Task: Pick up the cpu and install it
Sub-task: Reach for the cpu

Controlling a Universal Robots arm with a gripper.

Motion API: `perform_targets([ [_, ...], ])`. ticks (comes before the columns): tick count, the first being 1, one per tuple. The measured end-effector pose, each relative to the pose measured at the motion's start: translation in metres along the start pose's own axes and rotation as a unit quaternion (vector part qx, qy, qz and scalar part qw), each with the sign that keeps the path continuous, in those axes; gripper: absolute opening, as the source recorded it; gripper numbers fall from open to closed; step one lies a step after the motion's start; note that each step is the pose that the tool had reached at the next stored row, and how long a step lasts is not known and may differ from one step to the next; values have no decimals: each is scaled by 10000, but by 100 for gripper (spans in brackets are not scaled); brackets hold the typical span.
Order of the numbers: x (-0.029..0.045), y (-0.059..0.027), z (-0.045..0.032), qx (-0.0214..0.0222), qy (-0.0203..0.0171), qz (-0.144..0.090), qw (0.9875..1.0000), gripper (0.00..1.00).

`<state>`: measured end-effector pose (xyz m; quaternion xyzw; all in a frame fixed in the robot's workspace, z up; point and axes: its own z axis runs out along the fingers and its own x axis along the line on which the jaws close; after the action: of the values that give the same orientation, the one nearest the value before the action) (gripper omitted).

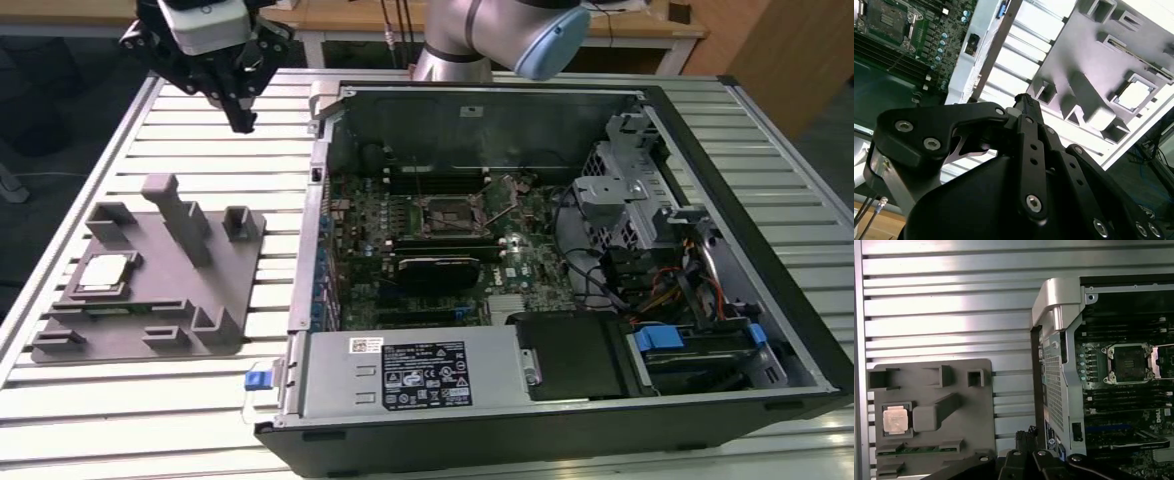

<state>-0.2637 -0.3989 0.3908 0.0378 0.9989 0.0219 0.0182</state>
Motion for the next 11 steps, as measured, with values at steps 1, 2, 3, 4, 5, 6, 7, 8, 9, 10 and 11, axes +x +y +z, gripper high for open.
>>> perform_targets([
  [1,17,-1,1,0,0,0,10000,11],
  [2,32,-3,2,0,0,0,10000,11],
  [3,48,-4,4,0,0,0,10000,11],
  [4,66,-5,5,0,0,0,10000,11],
  [5,83,-7,6,0,0,0,10000,11],
  [6,102,-8,7,0,0,0,10000,11],
  [7,121,-10,8,0,0,0,10000,11],
  [8,140,-11,9,0,0,0,10000,11],
  [9,162,-13,10,0,0,-1,10000,11],
  [10,182,-15,12,0,0,0,10000,11],
  [11,201,-16,13,0,0,-1,10000,11],
])
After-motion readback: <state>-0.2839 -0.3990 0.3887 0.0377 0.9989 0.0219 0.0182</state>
